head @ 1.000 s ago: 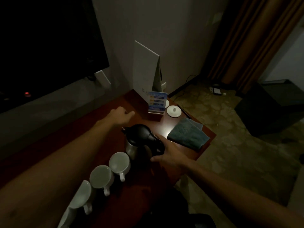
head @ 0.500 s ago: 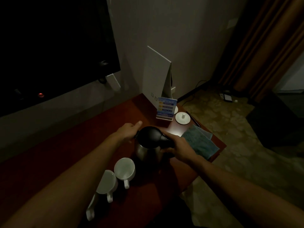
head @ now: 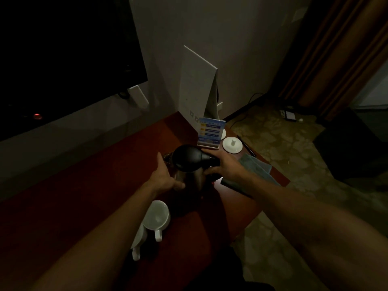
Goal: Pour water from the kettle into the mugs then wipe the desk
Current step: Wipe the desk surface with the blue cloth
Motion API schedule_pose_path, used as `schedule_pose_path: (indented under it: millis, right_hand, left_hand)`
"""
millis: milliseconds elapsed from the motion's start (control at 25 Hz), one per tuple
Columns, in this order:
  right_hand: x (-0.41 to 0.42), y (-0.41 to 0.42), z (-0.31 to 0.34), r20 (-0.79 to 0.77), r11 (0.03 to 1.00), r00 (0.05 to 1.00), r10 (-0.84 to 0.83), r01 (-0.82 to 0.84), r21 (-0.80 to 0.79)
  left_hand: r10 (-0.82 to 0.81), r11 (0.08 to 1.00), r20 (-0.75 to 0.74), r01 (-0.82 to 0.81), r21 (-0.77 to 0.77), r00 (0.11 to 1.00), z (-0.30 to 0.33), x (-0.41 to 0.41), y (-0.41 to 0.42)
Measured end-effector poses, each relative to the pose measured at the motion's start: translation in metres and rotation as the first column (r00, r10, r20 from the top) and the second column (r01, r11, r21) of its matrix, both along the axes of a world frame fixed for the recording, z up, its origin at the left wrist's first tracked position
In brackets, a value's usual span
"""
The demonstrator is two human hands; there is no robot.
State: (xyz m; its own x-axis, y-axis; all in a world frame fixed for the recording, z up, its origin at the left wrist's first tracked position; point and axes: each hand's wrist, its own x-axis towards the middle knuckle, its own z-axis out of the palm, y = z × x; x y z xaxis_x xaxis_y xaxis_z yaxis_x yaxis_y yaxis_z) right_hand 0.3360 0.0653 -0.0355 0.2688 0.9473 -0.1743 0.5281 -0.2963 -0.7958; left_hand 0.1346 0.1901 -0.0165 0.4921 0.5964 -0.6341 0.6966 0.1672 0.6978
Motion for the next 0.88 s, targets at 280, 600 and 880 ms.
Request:
schedule_pose_path:
  millis: [280,600,880]
  right_hand:
    - [0.015,0.017,-0.01,0.081,0.999,0.997,0.019,-0.022,0.04]
    - [0.018,-0.002,-0.012,0.077,0.998,0.995,0.063,-0.061,-0.026]
    - [0.006,-0.029,-0.01,0.004,0.997,1.0,0.0,0.0,-0.071]
  left_hand:
    - [0.096,0.979,0.054,-0.104,0.177,0.994,-0.023,0.006,-0.008]
    - [0.049,0.962,0.046,-0.059,0.267,0.998,-0.023,-0.005,-0.023]
    - [-0.026,0.963,0.019,0.02,0.269,0.999,-0.022,-0.01,-0.046]
